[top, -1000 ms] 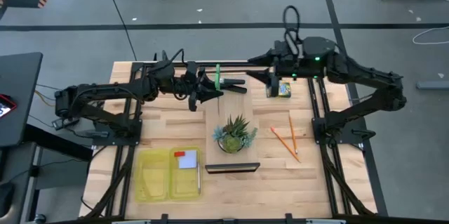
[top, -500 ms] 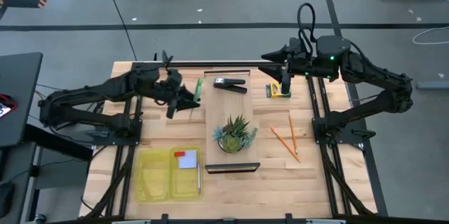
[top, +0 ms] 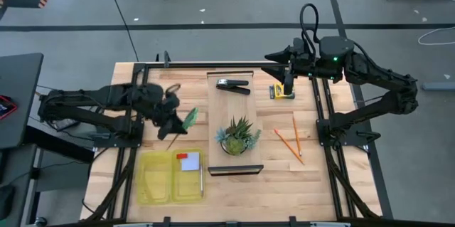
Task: Pack school essentials
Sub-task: Put the green scissors into the yellow supply box
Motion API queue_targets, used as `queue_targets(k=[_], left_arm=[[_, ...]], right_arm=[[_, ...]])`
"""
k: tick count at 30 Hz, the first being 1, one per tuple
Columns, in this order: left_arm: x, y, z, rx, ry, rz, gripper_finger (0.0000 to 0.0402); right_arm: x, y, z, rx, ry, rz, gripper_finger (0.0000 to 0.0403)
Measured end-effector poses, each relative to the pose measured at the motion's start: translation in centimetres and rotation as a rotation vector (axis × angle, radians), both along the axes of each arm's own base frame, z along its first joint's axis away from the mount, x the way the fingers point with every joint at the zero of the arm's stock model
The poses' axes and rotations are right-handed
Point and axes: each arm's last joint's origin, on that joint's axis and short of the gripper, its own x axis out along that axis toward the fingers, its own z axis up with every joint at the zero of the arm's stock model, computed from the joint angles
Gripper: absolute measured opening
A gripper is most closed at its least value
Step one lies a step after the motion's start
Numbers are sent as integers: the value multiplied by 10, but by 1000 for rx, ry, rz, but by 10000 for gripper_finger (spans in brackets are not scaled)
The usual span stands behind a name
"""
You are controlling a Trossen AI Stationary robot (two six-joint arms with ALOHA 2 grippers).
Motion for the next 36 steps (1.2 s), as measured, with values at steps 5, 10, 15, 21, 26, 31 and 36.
queue_targets(k=[5,10,15,21,26,31,36], left_arm=[[-8,-22,-10,3,135,-72,133],[-15,-39,-27,118,195,-195,143],[-13,-52,-49,294,189,-376,138],[4,-72,-67,537,105,-659,141],[24,-94,-82,723,-18,-852,143],[32,-111,-95,913,-98,-1008,136],[37,-126,-101,1015,-197,-1111,145]], right_arm=[[0,0,0,8,-3,-1,225],[0,0,0,25,-7,-4,225],[0,0,0,36,-6,-6,225],[0,0,-1,48,-4,-24,225],[-1,-1,-1,40,1,-58,225],[-2,-1,-4,39,30,-57,225],[-8,0,2,-16,4,-48,225]])
